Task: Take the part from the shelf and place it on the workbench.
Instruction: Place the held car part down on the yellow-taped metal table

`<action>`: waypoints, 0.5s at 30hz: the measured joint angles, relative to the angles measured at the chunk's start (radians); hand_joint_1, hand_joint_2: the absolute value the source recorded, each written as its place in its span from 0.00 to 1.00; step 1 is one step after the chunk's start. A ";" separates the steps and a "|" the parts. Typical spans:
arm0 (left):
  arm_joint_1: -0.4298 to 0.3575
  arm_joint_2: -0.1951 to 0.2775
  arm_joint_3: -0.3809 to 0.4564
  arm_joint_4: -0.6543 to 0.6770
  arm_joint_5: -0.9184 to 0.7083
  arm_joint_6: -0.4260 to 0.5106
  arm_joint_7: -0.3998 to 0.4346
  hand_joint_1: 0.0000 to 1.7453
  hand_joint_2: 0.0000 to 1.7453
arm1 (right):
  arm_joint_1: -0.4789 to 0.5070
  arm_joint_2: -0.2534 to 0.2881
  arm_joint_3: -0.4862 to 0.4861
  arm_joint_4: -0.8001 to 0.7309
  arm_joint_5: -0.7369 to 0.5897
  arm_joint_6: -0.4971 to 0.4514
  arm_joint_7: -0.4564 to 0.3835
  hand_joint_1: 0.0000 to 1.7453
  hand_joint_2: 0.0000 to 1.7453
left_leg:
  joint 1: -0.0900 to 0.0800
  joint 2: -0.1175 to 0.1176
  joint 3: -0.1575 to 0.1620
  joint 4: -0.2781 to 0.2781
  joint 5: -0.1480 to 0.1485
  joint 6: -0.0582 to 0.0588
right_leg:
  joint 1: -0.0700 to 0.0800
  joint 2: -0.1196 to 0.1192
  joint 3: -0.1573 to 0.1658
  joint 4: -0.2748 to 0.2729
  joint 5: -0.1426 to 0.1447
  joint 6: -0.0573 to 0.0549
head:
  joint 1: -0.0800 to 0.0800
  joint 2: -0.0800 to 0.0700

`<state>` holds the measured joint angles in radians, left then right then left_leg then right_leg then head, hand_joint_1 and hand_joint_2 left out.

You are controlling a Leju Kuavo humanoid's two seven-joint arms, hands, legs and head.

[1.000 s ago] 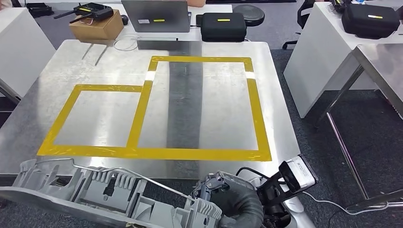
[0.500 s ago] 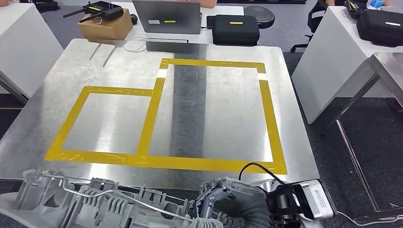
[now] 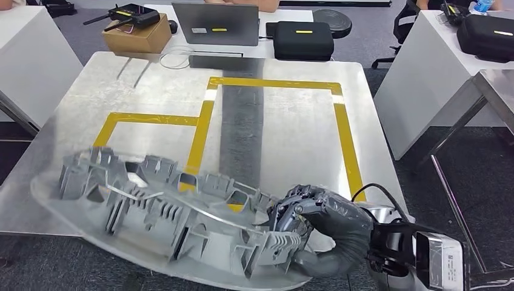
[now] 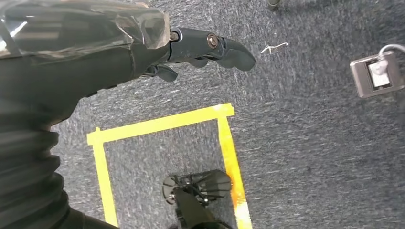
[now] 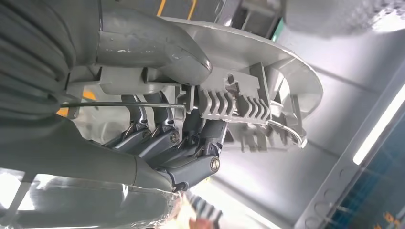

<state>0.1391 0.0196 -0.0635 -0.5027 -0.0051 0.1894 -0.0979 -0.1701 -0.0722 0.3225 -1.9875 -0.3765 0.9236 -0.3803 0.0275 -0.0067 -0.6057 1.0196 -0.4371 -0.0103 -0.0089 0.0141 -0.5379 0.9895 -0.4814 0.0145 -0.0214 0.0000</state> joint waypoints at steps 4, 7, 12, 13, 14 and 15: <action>0.003 -0.007 0.017 -0.013 -0.033 -0.005 0.005 0.00 1.00 | -0.032 -0.004 -0.029 -0.013 0.100 -0.057 0.009 1.00 1.00 | -0.004 -0.001 0.007 -0.012 0.006 0.036 | -0.008 -0.002 -0.022 0.041 -0.024 0.016 | 0.002 0.000; -0.001 -0.012 0.044 -0.017 -0.052 -0.013 -0.002 0.00 1.00 | -0.061 -0.026 -0.025 0.018 0.245 -0.153 0.046 1.00 1.00 | -0.008 0.000 0.008 -0.016 0.006 0.051 | -0.009 -0.004 -0.126 0.240 -0.096 0.006 | 0.003 0.000; 0.001 -0.024 0.092 -0.018 -0.074 -0.020 -0.009 0.00 1.00 | -0.112 -0.068 -0.002 0.140 0.449 -0.311 0.091 1.00 1.00 | -0.015 -0.007 0.010 -0.014 0.005 0.053 | -0.007 -0.005 -0.095 0.138 -0.029 0.026 | 0.003 0.000; 0.001 -0.027 0.099 -0.018 -0.078 -0.021 -0.009 0.00 1.00 | -0.126 -0.074 0.003 0.164 0.478 -0.337 0.112 1.00 1.00 | -0.018 -0.008 0.009 -0.013 0.005 0.051 | -0.005 -0.006 -0.064 0.072 -0.003 0.024 | 0.003 0.000; 0.000 -0.030 0.106 -0.018 -0.084 -0.021 -0.009 0.00 1.00 | -0.140 -0.078 0.009 0.192 0.506 -0.365 0.131 1.00 1.00 | -0.021 -0.008 0.008 -0.013 0.004 0.048 | -0.002 -0.006 -0.045 0.029 0.013 0.019 | 0.003 0.000; 0.000 -0.032 0.113 -0.018 -0.089 -0.022 -0.009 0.00 1.00 | -0.155 -0.082 0.016 0.225 0.533 -0.392 0.147 1.00 1.00 | -0.023 -0.008 0.006 -0.012 0.004 0.044 | 0.000 -0.006 -0.038 0.012 0.020 0.013 | 0.002 0.000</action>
<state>0.1392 -0.0126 0.0494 -0.5204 -0.0938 0.1677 -0.1071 -0.3251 -0.1543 0.3388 -1.7626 0.1561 0.5319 -0.2337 0.0047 -0.0146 -0.5993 1.0077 -0.4327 0.0335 -0.0088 0.0082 -0.5754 1.0015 -0.4609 0.0277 -0.0190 0.0000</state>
